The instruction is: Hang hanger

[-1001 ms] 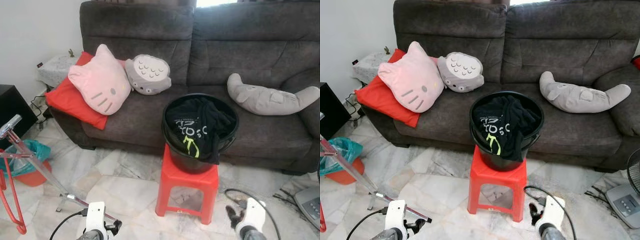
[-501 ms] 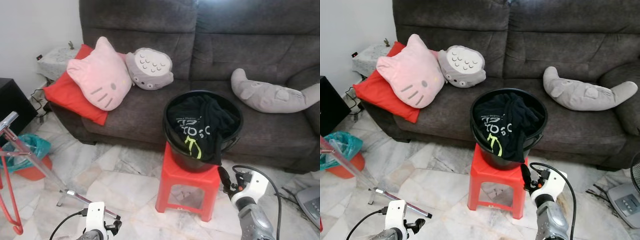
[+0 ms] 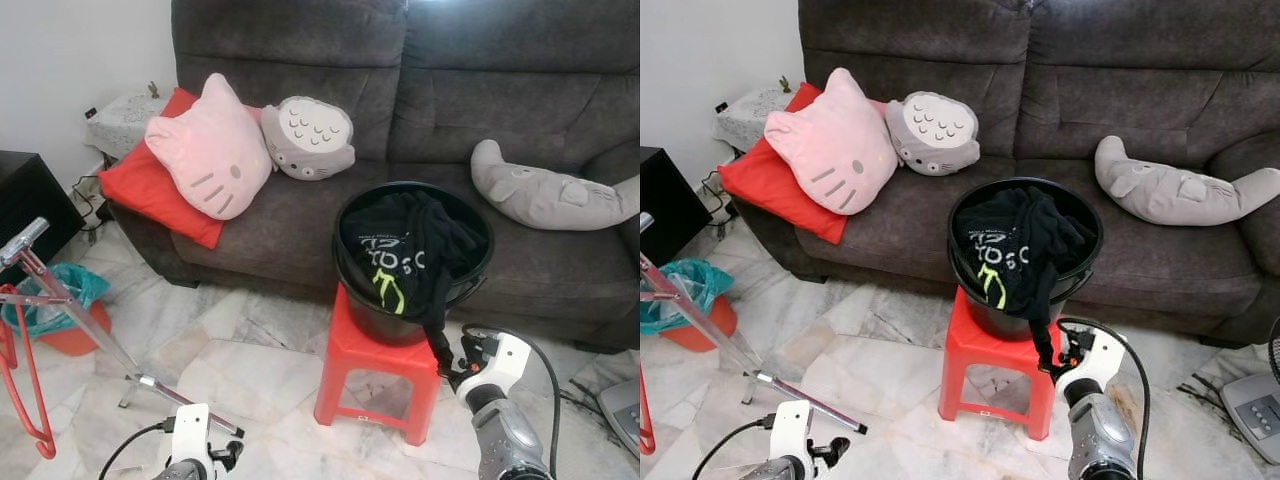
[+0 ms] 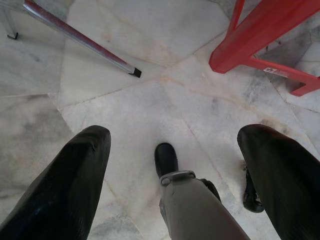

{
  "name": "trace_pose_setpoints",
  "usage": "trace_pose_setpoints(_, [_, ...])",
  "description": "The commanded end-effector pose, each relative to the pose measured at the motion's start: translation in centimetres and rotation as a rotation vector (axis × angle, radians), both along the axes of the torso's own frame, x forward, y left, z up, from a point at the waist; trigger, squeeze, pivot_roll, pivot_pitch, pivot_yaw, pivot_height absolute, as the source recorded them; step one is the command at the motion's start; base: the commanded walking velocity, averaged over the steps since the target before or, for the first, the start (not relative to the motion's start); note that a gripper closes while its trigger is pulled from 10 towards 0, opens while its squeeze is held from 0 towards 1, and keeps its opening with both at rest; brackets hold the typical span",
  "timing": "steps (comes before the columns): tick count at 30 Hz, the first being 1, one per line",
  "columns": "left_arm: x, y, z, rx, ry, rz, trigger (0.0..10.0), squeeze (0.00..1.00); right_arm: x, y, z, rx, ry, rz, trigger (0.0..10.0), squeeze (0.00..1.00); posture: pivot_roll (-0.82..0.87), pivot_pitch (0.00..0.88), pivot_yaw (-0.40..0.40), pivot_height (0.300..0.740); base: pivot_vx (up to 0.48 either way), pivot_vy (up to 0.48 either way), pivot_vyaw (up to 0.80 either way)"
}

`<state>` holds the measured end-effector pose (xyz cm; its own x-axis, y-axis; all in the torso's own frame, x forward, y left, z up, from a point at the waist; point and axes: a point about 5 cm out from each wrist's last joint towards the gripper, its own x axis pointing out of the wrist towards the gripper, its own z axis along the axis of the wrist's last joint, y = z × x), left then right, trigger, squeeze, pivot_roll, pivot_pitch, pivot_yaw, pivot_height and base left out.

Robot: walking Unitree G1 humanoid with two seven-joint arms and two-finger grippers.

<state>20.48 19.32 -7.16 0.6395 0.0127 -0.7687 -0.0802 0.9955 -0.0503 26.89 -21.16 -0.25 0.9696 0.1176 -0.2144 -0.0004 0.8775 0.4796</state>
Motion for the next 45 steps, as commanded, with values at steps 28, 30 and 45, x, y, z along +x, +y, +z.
trace_pose_setpoints(28, [-0.7,0.1,-0.4,0.011,0.034,-0.015,10.0,0.00,5.1,0.9,6.3,-0.214,-0.234,0.248,10.0,0.00,-0.10,0.000,0.044,0.740,0.000,0.000,0.00])
trace_pose_setpoints(30, [-0.7,0.1,-0.4,0.011,0.034,-0.015,10.0,0.00,5.1,0.7,6.1,-0.254,-0.212,0.249,10.0,0.00,-0.10,0.000,0.044,0.740,0.000,0.000,0.00])
trace_pose_setpoints(45, [-0.6,0.1,-0.4,0.015,0.035,-0.018,10.0,0.00,5.6,3.1,7.5,-0.526,-0.305,0.494,10.0,0.00,-0.11,0.005,0.049,0.740,0.000,0.000,0.00])
